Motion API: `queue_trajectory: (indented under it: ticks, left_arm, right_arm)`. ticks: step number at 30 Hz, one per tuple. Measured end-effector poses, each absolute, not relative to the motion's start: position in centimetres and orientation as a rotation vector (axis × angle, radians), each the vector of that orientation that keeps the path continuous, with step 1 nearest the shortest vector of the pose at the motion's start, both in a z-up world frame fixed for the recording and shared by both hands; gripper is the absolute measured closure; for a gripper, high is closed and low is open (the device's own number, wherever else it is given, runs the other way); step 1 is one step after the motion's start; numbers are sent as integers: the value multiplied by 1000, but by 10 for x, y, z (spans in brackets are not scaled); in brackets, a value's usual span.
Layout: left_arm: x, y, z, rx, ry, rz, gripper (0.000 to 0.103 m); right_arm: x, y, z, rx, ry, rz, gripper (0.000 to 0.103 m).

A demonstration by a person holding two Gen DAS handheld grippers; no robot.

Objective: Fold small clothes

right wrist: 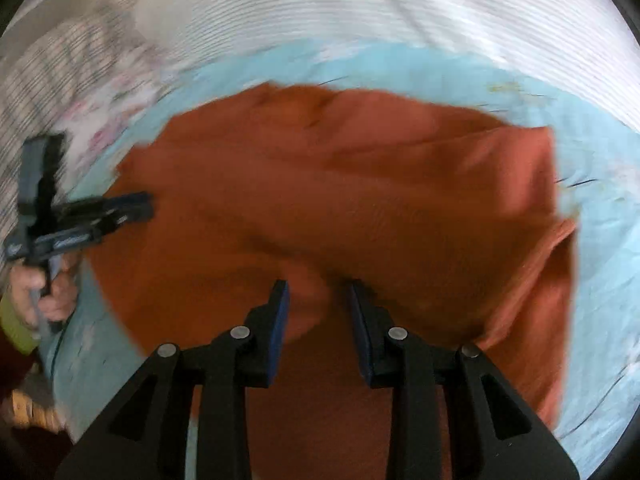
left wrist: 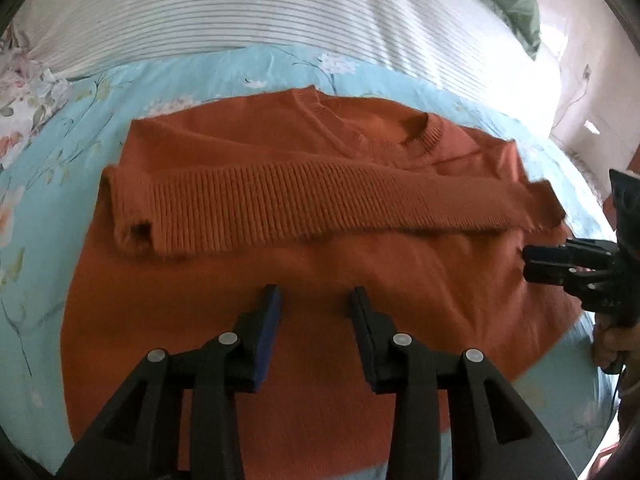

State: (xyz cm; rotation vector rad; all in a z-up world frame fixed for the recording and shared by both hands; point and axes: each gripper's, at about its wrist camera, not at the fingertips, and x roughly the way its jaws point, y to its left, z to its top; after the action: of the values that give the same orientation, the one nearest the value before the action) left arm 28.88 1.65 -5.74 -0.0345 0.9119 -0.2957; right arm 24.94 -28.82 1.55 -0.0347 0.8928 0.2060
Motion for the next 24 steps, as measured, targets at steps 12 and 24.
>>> queue_trajectory:
  ticks: [12,24]
  left_arm:
    - [402,84,-36,-159,853,-11,61]
    - [256,116,-31,-438,793,-81,52]
  right_arm:
    - [255,-362,52,198,713,-68,69]
    - [153,-332,21,366,660,-4,62]
